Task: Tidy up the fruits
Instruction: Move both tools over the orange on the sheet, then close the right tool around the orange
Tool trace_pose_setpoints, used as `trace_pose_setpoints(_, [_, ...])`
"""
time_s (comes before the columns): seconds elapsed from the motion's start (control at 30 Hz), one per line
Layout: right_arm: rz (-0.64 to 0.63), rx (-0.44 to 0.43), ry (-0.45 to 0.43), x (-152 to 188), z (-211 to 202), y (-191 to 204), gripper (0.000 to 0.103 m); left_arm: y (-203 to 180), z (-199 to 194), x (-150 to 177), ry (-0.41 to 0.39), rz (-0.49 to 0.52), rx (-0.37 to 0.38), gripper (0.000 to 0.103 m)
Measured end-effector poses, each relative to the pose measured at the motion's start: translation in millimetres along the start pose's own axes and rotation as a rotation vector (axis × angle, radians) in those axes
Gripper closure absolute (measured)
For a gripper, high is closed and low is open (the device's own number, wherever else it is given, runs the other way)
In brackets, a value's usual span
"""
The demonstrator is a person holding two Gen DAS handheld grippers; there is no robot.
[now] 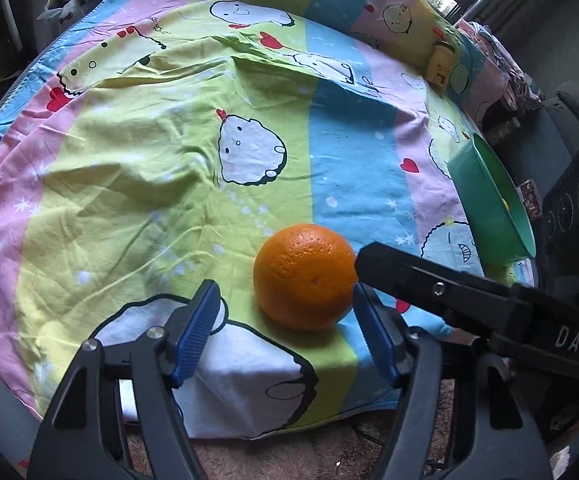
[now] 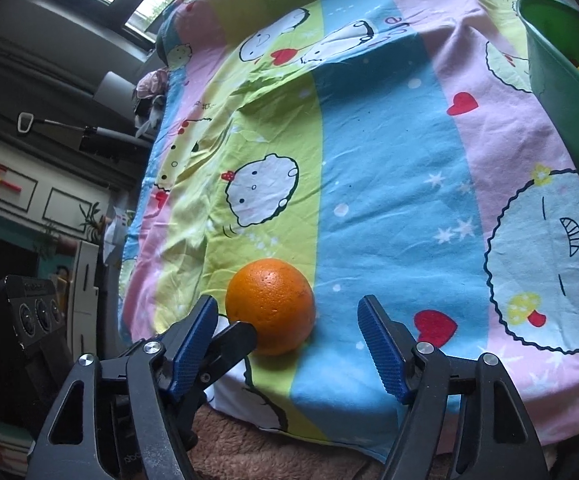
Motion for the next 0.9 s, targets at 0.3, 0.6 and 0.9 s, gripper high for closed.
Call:
trace_pose_setpoints(0.3, [0.007, -0.009, 0.069, -5.8, 23.4, 7.4, 0.036, -1.6, 8.5, -3.6, 0.02, 0.024, 0.04, 0.043])
trace_pose_setpoints(0.6, [0.018, -0.001, 0.109, -6.0, 37.0, 4.9, 0.037, -5.5, 16.9, -1.9, 0.041, 0.04, 0.083, 0.043])
trace_pose_setpoints(0.9, [0.008, -0.02, 0.108, -7.1, 37.0, 3.5, 0.038, -9.3, 16.7, -2.8, 0.028, 0.058, 0.058, 0.044])
Point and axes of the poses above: each gripper's, at about its wrist camera, not at the fingertips, and z roughly the way its jaws point, y to its left, x to its underside, the point moved 2 cm from there along z, roughly the way its jaws point, and after that the axes turned 6 degrees about z, right-handed, at the moved point
